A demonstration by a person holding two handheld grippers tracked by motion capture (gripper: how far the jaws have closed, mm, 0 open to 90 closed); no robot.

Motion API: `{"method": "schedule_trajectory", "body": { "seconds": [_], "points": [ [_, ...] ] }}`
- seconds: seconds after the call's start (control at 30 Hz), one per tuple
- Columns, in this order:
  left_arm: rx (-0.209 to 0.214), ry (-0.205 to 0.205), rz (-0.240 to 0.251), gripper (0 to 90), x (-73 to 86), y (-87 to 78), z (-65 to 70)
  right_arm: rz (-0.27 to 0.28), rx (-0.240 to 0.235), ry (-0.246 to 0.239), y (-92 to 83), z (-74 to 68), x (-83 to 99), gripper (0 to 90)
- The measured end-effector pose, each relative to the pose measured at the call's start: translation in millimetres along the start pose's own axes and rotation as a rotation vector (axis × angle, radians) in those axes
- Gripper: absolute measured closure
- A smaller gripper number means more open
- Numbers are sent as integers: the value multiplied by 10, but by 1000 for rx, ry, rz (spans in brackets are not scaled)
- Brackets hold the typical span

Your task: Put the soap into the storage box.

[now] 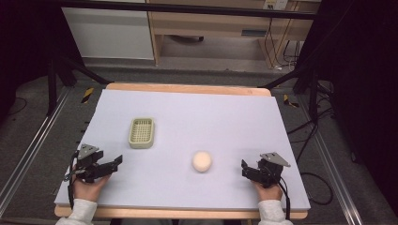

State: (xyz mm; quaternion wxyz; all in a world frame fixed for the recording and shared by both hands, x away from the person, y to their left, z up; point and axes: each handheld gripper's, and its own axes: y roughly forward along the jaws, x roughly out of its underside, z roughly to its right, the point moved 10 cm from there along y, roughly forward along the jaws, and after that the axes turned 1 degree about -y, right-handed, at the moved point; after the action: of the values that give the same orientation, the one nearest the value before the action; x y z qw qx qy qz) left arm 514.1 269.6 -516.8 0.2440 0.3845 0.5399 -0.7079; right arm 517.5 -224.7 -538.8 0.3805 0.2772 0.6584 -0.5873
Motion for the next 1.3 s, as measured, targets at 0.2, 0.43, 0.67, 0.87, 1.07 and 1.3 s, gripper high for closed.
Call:
{"method": "schedule_trajectory", "body": {
  "seconds": [0.2,0.43,0.67,0.87,1.07,1.3],
  "points": [
    [10,17,5,196,-16,-10,80,4,18,-1,-17,33,-7,74],
    [21,37,7,192,-37,-23,187,5,24,3,-19,59,-9,74],
    [21,50,2,190,-42,-21,237,17,32,-5,-27,66,-20,72],
    [17,62,1,188,-44,-25,285,12,27,0,-21,55,-13,72],
    [17,89,2,188,-59,-28,358,20,35,-9,-20,61,-18,66],
    [28,112,8,188,-74,-33,461,23,32,-5,-12,54,-17,64]
  ]
}}
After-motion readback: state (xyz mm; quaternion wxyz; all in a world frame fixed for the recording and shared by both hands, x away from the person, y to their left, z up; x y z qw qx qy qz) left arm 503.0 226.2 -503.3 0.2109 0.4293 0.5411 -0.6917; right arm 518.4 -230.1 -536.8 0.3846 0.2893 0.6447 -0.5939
